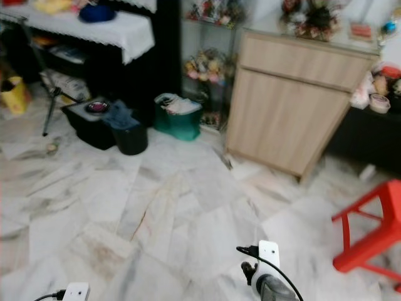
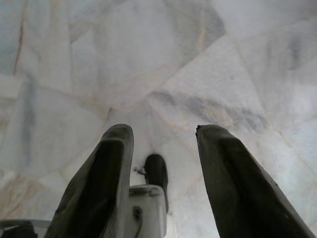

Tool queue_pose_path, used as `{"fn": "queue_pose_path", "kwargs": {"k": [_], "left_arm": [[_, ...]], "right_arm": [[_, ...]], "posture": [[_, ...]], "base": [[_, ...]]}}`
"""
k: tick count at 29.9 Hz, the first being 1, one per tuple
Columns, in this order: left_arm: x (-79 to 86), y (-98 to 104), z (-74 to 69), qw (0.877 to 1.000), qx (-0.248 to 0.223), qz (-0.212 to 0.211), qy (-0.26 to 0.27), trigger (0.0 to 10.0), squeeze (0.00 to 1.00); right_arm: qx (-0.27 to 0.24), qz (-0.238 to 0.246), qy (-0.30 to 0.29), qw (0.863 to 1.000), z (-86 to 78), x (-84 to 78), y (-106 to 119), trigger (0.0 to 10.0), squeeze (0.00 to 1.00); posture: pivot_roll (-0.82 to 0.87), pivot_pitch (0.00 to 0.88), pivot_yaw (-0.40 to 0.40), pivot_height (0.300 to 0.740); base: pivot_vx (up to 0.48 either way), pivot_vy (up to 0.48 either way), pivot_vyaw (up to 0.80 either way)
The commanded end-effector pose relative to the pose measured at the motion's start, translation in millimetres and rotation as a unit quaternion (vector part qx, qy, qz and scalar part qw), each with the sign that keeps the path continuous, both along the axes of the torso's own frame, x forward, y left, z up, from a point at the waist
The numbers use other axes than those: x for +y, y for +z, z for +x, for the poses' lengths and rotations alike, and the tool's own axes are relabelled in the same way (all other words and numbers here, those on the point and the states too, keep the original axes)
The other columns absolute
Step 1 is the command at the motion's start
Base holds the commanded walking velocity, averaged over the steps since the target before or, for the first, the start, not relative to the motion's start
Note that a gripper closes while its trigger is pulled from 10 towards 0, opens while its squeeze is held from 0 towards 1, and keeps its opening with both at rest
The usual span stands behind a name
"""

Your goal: Hang keys on a hook

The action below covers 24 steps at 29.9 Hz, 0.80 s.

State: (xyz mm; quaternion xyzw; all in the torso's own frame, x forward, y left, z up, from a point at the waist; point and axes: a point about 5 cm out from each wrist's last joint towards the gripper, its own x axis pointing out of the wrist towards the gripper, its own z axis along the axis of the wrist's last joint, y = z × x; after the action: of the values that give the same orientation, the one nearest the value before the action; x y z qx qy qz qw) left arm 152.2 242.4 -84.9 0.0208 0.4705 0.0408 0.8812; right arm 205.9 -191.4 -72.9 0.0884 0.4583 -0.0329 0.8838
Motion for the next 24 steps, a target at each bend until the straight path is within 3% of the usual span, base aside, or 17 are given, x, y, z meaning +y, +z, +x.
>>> {"fn": "queue_pose_path", "kwargs": {"k": [1, 7, 22, 24], "left_arm": [[3.3, -3, -8.6, 1.0, 0.014, 0.001, 0.015, 10.0, 0.0], [4.5, -4, -14.4, 0.999, 0.012, -0.002, 0.033, 10.0, 0.0], [12.2, -6, -27.9, 0.999, 0.028, 0.018, 0.013, 10.0, 0.0], [11.1, -6, -27.4, 0.999, 0.026, 0.019, 0.002, 10.0, 0.0]], "right_arm": [[-0.01, 0.005, 0.005, 1.0, 4.3, 6.7, 2, 10.0, 0.0], [-0.004, 0.002, 0.031, 0.999, -1.4, 10.5, -2, 10.0, 0.0], [0.003, 0.01, 0.022, 1.0, -16.2, 20.9, -10, 10.0, 0.0], [-0.005, 0.013, 0.013, 1.0, -16.3, 20.4, -10, 10.0, 0.0]], "posture": [[0.06, 0.0, 0.005, 0.729], [0.06, 0.0, 0.007, 0.729], [0.08, 0.0, 0.047, 0.729], [0.07, 0.0, 0.041, 0.729]], "base": [[0.0, 0.0, -0.79], [0.0, 0.0, -0.79], [0.0, 0.0, -0.79], [0.0, 0.0, 0.0]]}}
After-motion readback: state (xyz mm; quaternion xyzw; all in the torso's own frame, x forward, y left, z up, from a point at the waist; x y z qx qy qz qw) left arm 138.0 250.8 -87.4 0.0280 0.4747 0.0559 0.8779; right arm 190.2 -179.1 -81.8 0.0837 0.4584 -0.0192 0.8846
